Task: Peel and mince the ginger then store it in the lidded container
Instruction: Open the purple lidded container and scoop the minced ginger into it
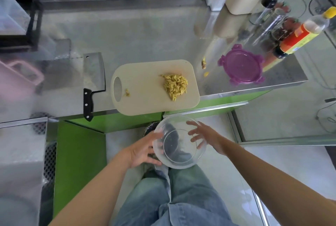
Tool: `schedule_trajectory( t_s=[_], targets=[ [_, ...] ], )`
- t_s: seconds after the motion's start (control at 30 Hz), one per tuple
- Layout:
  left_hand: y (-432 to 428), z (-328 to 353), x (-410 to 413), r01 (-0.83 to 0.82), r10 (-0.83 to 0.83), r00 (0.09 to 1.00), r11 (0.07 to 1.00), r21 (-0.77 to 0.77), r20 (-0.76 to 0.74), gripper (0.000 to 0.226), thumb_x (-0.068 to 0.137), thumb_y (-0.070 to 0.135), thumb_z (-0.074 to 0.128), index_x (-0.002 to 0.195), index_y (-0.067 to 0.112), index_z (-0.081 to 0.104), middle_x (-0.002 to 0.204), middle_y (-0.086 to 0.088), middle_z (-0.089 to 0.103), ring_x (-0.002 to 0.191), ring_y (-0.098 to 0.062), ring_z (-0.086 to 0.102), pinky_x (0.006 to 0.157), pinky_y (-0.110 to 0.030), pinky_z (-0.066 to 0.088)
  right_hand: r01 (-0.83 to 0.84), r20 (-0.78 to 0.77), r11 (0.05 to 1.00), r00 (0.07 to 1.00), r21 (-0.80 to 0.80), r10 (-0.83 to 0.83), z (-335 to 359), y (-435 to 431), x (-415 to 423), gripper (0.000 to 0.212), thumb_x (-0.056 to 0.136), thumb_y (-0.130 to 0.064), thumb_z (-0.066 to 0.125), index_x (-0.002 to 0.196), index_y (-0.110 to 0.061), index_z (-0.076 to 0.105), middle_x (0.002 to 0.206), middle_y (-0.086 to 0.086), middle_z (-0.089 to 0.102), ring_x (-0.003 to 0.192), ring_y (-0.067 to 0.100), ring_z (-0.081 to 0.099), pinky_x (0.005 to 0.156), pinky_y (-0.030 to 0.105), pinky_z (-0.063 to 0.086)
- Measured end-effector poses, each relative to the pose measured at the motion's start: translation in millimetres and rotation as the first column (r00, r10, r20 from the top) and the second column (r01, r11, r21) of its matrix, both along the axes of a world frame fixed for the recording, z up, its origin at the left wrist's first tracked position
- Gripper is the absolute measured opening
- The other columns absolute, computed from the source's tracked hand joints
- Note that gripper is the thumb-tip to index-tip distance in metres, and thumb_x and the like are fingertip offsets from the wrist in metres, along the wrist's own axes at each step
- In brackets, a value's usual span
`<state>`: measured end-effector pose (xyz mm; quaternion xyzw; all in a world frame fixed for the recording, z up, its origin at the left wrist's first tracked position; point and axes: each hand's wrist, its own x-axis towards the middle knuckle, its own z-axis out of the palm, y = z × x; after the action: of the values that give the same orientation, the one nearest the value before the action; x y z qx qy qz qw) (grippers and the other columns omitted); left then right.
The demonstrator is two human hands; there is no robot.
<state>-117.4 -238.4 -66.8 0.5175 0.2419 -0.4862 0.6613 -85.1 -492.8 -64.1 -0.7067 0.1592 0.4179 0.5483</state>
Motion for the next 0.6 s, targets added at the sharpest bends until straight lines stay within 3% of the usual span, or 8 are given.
schedule_trajectory(
  t_s=[0.07, 0.13, 0.2, 0.23, 0.33, 0.47, 0.6],
  targets=[
    [-1, -4, -5, -0.007, 0.006, 1.000, 0.998, 0.058, 0.022, 0.044, 0.085, 0.021, 0.060, 0.124, 0.039, 0.049, 0.122, -0.013, 0.062, 0.107, -0.031, 0.065, 0.083, -0.048, 0.057, -0.057, -0.027, 0.997, 0.998, -0.052, 0.056, -1, 8, 0, 0.048, 0.090, -0.045, 0.048, 0.133, -0.023, 0.050, 0.117, 0.011, 0.060, 0.096, 0.023, 0.062, 0.079, 0.037, 0.053],
    [-3, -7, -5, -0.040, 0.035, 0.999, 0.986, 0.164, 0.030, 0.049, 0.090, 0.008, 0.045, 0.128, 0.040, 0.042, 0.122, -0.015, 0.058, 0.105, -0.031, 0.064, 0.078, -0.044, 0.058, -0.204, 0.048, 0.940, 0.973, -0.274, 0.226, -2, 12, 6, 0.039, 0.097, -0.048, 0.045, 0.123, -0.020, 0.057, 0.118, 0.004, 0.062, 0.104, 0.023, 0.060, 0.092, 0.039, 0.049],
    [-4, -13, -3, -0.012, 0.006, 1.000, 0.971, 0.237, 0.029, 0.052, 0.090, 0.007, 0.043, 0.131, 0.039, 0.040, 0.122, -0.013, 0.055, 0.104, -0.030, 0.062, 0.075, -0.043, 0.060, -0.150, 0.229, 0.823, 0.919, -0.548, 0.320, -2, 12, 19, 0.037, 0.094, -0.048, 0.049, 0.098, -0.016, 0.066, 0.103, 0.004, 0.070, 0.094, 0.023, 0.063, 0.087, 0.038, 0.051],
    [-5, -17, -2, 0.011, -0.021, 0.999, 0.965, 0.263, 0.032, 0.052, 0.089, 0.008, 0.043, 0.130, 0.039, 0.041, 0.121, -0.010, 0.054, 0.106, -0.030, 0.060, 0.076, -0.044, 0.060, -0.057, 0.331, 0.815, 0.895, -0.577, 0.298, 0, 12, 28, 0.030, 0.090, -0.045, 0.053, 0.085, -0.018, 0.066, 0.090, 0.002, 0.072, 0.085, 0.021, 0.064, 0.080, 0.036, 0.052],
    [-9, -24, 7, 0.017, -0.030, 0.999, 0.952, 0.306, 0.038, 0.045, 0.088, 0.009, 0.045, 0.123, 0.037, 0.044, 0.118, -0.008, 0.052, 0.107, -0.031, 0.058, 0.076, -0.045, 0.060, 0.052, 0.566, 0.895, 0.791, -0.444, 0.234, 7, 16, 58, 0.014, 0.087, -0.027, 0.061, 0.077, -0.017, 0.065, 0.074, -0.002, 0.067, 0.071, 0.017, 0.062, 0.067, 0.032, 0.051],
    [-18, -26, 24, -0.027, 0.029, 1.000, 0.966, 0.256, -0.005, 0.032, 0.089, 0.009, 0.047, 0.109, 0.034, 0.052, 0.117, -0.015, 0.051, 0.098, -0.033, 0.062, 0.075, -0.044, 0.060, 0.034, 0.717, 0.932, 0.649, -0.362, 0.255, 10, 27, 101, 0.010, 0.088, -0.014, 0.061, 0.097, -0.013, 0.066, 0.099, -0.001, 0.062, 0.079, 0.012, 0.060, 0.070, 0.024, 0.050],
    [-22, -31, 39, -0.062, 0.068, 0.998, 0.965, 0.257, -0.015, 0.050, 0.088, 0.006, 0.049, 0.131, 0.031, 0.046, 0.120, -0.016, 0.055, 0.099, -0.033, 0.065, 0.068, -0.037, 0.059, 0.010, 0.753, 0.925, 0.584, -0.381, 0.304, -4, 30, 137, 0.031, 0.086, -0.008, 0.059, 0.117, -0.013, 0.060, 0.123, 0.002, 0.054, 0.105, 0.015, 0.055, 0.091, 0.034, 0.049]
  ],
)
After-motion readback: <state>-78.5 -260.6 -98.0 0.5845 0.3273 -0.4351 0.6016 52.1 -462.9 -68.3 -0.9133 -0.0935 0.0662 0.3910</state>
